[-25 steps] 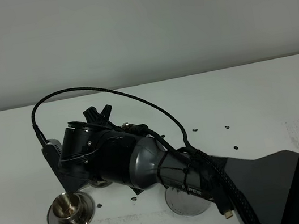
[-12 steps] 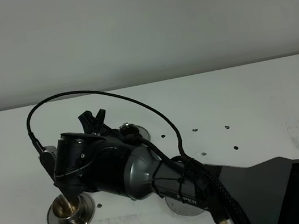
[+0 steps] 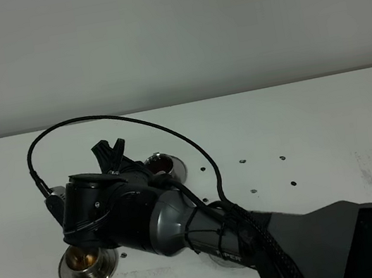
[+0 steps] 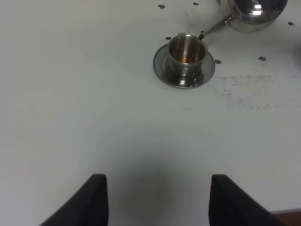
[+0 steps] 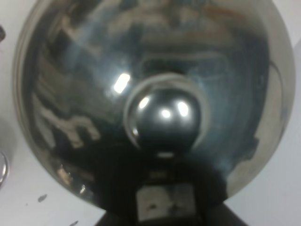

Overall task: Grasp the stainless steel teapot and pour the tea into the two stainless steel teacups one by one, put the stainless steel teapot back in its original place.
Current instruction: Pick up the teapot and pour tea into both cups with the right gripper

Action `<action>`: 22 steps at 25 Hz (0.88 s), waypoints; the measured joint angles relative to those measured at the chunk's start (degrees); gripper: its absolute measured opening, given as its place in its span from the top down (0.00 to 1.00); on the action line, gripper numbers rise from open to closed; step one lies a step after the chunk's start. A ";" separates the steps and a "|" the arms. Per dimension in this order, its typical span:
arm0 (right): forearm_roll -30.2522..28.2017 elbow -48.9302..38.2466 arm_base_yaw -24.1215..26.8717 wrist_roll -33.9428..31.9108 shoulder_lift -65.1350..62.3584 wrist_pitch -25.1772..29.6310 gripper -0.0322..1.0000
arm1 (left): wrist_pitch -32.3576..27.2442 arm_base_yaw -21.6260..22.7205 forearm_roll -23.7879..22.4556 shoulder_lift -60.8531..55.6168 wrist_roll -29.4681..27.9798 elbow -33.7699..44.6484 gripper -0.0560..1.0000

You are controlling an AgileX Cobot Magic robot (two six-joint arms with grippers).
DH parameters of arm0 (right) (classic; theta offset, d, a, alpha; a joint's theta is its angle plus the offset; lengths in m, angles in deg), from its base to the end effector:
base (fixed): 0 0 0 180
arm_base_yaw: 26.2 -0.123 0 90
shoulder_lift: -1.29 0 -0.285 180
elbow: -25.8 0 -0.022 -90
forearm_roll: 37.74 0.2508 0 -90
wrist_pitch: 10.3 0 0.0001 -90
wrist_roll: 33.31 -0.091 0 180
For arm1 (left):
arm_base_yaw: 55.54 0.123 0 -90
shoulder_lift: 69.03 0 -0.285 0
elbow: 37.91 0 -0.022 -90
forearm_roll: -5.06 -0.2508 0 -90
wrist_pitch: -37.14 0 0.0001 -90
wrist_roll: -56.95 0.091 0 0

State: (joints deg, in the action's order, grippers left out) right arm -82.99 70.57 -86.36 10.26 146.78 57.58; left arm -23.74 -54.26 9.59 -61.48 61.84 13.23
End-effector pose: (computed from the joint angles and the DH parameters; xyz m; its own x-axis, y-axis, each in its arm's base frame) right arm 0.3047 0.4108 0.1947 0.2883 -0.8619 0.4171 -0.6593 -0.4946 -0.5663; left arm -0.0006 -0.0063 0.2648 -0.4899 0.0357 -0.8710 0.0607 0.9981 0.0068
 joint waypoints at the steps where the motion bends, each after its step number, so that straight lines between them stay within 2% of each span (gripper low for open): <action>1: -0.20 0.00 -0.07 0.00 0.00 0.00 0.79 | 0.00 0.00 0.00 0.00 0.00 0.00 0.47; 22: -3.46 0.00 -0.76 -0.41 0.00 0.71 0.79 | 0.00 0.00 0.00 0.00 0.00 0.00 0.47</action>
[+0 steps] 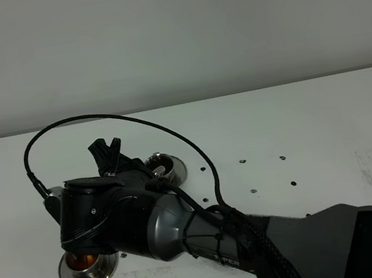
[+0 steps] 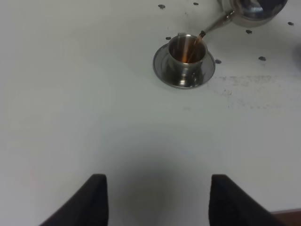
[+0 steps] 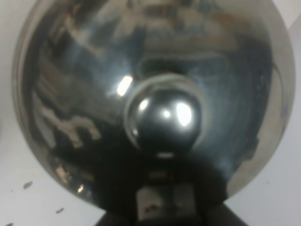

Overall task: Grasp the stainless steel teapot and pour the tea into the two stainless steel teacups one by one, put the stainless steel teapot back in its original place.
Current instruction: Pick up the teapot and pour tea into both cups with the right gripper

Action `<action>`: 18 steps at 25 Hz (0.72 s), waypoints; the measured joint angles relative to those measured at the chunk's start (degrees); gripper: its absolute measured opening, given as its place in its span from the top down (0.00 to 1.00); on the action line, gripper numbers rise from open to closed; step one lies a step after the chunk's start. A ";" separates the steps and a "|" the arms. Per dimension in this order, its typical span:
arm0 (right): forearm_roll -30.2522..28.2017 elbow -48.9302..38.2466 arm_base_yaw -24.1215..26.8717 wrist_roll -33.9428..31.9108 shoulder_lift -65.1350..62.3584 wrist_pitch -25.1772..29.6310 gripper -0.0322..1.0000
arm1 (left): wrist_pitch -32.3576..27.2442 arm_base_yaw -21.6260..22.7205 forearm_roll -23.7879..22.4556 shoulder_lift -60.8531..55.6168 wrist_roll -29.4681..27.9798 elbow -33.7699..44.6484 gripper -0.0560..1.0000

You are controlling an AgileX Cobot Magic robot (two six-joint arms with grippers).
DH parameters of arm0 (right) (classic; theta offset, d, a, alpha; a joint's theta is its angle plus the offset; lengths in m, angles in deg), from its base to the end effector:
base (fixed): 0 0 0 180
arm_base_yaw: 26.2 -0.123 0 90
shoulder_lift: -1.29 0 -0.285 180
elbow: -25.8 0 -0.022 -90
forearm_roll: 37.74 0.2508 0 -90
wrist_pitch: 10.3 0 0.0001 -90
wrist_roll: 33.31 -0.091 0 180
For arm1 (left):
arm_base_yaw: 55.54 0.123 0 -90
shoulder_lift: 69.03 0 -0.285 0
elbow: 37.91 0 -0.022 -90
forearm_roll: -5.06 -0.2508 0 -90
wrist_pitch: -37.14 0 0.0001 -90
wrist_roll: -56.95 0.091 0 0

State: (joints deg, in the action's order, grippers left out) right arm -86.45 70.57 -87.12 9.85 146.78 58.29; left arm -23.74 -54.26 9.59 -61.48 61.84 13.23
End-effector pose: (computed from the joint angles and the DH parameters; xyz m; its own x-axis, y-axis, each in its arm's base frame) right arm 0.3023 0.4126 0.1983 0.2756 -0.8448 0.4587 -0.6253 -0.5200 -0.5820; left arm -0.0006 -0.0063 0.2648 -0.4899 0.0357 -0.8710 0.0607 0.9981 0.0068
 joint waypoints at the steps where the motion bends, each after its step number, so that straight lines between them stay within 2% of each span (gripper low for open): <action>1: -0.40 0.00 0.00 -0.32 0.00 0.00 0.79 | 0.00 0.00 0.00 0.00 0.00 0.00 0.47; 18: -2.10 0.00 -0.38 -0.84 0.00 0.00 0.79 | 0.00 0.00 0.00 0.00 0.00 0.00 0.47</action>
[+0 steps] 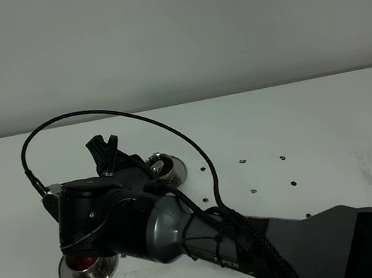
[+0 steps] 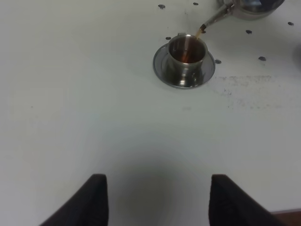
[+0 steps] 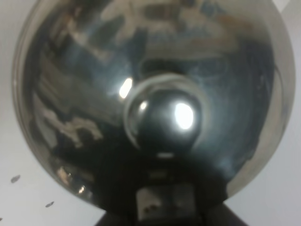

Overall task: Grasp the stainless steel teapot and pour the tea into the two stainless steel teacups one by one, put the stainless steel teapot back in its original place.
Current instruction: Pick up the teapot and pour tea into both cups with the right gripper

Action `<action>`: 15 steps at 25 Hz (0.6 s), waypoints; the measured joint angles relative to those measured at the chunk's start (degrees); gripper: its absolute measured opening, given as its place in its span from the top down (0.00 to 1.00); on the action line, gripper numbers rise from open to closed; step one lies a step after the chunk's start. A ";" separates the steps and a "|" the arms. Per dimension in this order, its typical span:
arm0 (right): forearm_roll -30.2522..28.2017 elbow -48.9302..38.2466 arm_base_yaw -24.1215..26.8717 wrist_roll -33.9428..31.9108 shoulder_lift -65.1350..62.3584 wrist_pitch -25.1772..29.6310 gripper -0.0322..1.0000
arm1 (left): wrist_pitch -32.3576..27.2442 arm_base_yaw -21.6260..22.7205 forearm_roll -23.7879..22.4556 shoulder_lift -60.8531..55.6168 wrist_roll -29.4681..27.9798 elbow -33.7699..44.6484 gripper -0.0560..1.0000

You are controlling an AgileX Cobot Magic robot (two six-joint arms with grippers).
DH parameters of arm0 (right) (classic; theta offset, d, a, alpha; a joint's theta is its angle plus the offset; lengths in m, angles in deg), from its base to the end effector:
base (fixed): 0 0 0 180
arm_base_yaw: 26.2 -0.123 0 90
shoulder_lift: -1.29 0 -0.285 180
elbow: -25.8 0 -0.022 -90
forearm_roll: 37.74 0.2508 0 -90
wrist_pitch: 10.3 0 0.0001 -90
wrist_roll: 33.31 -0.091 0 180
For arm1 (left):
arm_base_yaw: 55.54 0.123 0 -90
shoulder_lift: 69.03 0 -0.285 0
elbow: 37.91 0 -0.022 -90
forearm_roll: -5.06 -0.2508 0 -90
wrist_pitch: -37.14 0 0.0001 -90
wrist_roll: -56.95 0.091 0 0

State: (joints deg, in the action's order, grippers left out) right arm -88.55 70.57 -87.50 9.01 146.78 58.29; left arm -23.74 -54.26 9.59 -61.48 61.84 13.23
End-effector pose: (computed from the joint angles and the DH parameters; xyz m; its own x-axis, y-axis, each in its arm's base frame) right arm 0.3015 0.4140 0.2006 0.2632 -0.8407 0.4732 -0.6036 -0.5262 -0.5991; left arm -0.0006 -0.0063 0.2648 -0.4899 0.0357 -0.8710 0.0607 0.9981 0.0068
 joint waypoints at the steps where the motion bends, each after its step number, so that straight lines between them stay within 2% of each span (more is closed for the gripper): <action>1: -0.16 0.00 -0.13 0.00 0.00 0.00 0.79 | 0.00 0.00 0.00 0.00 0.00 0.00 0.47; 15: -1.54 0.00 -0.17 0.24 0.00 0.02 0.79 | 0.00 0.00 0.00 0.00 0.00 0.00 0.47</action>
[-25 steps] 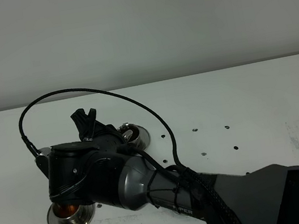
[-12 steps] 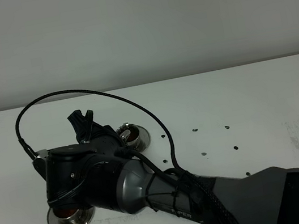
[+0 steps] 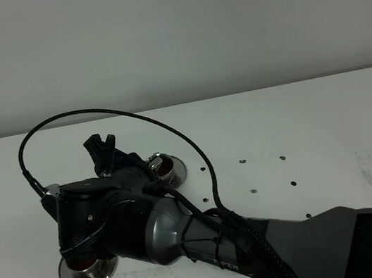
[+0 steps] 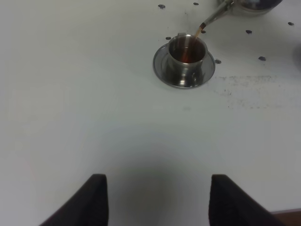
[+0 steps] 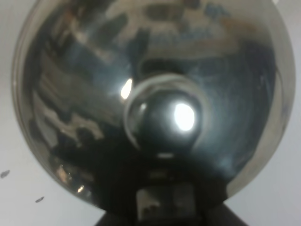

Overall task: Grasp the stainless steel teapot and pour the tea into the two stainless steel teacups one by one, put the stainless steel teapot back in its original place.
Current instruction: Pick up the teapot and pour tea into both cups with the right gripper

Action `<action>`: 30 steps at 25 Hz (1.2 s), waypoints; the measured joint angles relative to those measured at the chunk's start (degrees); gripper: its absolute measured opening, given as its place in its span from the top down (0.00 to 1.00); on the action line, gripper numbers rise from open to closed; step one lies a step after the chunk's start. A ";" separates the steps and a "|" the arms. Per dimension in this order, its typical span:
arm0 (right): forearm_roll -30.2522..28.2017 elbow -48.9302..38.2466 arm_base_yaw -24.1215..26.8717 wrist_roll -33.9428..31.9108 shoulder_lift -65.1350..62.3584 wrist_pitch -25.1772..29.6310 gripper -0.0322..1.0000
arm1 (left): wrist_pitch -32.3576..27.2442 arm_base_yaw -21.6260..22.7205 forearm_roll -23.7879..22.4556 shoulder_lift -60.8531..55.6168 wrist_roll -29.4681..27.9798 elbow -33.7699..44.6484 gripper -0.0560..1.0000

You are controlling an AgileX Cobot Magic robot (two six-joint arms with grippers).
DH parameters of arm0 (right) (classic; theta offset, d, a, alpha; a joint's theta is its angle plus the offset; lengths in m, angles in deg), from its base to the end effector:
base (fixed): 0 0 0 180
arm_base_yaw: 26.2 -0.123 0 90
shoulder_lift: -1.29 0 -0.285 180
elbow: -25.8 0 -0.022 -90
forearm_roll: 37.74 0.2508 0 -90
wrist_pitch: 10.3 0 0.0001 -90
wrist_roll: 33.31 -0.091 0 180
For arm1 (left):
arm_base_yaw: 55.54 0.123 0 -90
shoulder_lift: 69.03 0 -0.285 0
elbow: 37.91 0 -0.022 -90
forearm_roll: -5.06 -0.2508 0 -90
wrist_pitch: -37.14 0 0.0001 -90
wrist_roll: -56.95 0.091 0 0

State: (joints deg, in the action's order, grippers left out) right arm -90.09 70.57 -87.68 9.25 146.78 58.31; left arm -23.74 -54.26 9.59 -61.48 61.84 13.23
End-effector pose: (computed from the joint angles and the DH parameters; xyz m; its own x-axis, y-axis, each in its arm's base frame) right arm 0.3016 0.4145 0.2024 0.2611 -0.8302 0.4925 -0.5843 -0.5421 -0.6039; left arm -0.0006 -0.0063 0.2648 -0.4899 0.0357 -0.8710 0.0607 0.9981 0.0068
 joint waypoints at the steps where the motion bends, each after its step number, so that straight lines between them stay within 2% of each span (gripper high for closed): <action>1: 0.00 0.00 0.00 0.34 0.00 0.00 0.79 | 0.00 0.00 0.00 0.00 0.00 0.00 0.47; 30: -2.30 0.00 -0.60 2.39 0.00 -0.51 0.79 | 0.00 0.00 0.00 0.00 0.00 0.00 0.47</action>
State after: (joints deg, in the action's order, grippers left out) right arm -92.39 70.57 -88.28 11.64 146.78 57.80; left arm -23.74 -54.26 9.59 -61.48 61.84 13.23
